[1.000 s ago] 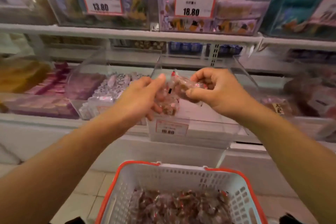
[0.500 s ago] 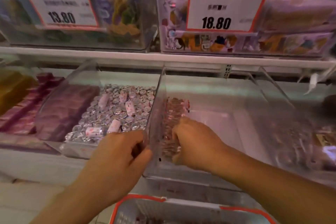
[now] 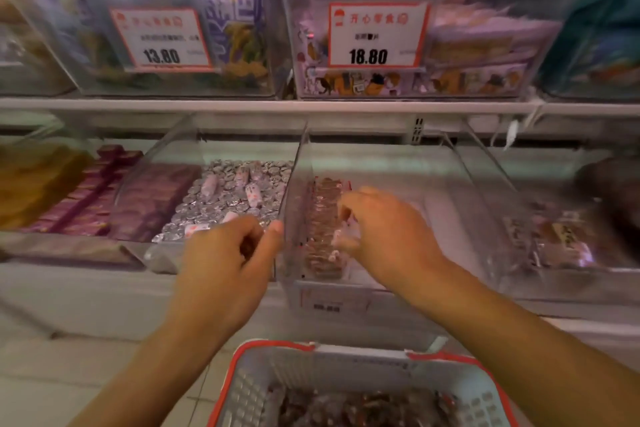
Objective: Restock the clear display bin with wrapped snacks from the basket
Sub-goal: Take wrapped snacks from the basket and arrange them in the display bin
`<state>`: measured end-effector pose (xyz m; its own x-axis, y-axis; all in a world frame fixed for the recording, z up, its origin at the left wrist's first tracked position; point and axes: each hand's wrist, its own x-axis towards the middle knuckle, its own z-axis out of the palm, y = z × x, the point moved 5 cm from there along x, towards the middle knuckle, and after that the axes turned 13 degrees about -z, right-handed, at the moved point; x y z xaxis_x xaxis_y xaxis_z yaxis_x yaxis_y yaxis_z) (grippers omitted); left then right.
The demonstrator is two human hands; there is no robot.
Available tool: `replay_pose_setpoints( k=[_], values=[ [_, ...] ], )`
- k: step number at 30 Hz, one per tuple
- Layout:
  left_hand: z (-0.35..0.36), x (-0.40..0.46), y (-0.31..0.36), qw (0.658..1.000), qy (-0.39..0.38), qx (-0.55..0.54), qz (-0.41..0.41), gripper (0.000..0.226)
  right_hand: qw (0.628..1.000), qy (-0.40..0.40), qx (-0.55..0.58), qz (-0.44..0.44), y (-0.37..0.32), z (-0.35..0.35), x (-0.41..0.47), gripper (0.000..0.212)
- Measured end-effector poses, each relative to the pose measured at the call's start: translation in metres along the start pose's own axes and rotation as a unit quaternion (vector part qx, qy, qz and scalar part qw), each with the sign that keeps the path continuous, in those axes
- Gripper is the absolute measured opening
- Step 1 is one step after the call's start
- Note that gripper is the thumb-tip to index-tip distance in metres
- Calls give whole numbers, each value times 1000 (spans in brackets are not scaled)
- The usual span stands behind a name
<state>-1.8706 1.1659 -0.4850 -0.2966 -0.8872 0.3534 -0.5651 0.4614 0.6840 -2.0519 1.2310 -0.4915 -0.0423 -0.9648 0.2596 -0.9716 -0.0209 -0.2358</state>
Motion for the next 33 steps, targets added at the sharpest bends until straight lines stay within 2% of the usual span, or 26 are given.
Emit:
replay_pose_setpoints(
  k=[2,3,4,5,6,7,8,9,10,12,14,16,17,18,21,24,27,30,33],
  values=[
    [-14,-21,7,996,53,-36,67,48,987,154,38,-17,-11,-22,-37,18],
    [-14,-34,5,993,52,-41,102,44,971,230,69,-19,-15,-25,-61,21],
    [-5,-51,0,991,19,-35,131,41,956,278,94,-8,-18,-17,-86,25],
    [13,-69,-8,988,-43,-17,148,37,951,290,105,15,-21,1,-110,28],
    [39,-88,-22,980,-124,26,151,34,958,257,115,47,-21,30,-131,30],
    [67,-111,-41,963,-210,98,135,31,974,167,129,84,-18,69,-150,28],
    [96,-136,-64,931,-294,189,104,30,982,29,141,121,-14,117,-172,25],
    [120,-160,-89,890,-369,259,62,29,969,-118,154,151,-9,165,-197,22],
    [140,-185,-116,853,-430,294,18,28,940,-232,173,179,-4,206,-226,28],
    [173,-237,-164,786,-520,331,-38,27,883,-343,195,252,9,266,-281,51],
    [194,-283,-204,732,-574,347,-117,43,837,-389,191,334,22,298,-320,74],
    [206,-311,-231,722,-552,334,-248,77,793,-390,206,421,35,317,-346,96],
    [209,-319,-239,724,-533,336,-281,89,779,-378,212,453,41,321,-354,110],
    [214,-324,-246,721,-531,335,-294,91,777,-371,199,469,49,324,-359,121],
    [227,-337,-273,678,-573,368,-275,76,795,-398,112,444,60,328,-365,132],
    [227,-345,-281,630,-614,394,-264,67,795,-434,60,418,55,333,-362,128],
    [227,-348,-281,619,-636,403,-225,45,796,-451,27,403,51,339,-357,113],
    [230,-351,-286,638,-628,394,-209,34,783,-479,23,396,47,345,-360,119],
    [232,-355,-284,648,-614,390,-226,29,796,-462,19,390,44,349,-358,106]
  ],
)
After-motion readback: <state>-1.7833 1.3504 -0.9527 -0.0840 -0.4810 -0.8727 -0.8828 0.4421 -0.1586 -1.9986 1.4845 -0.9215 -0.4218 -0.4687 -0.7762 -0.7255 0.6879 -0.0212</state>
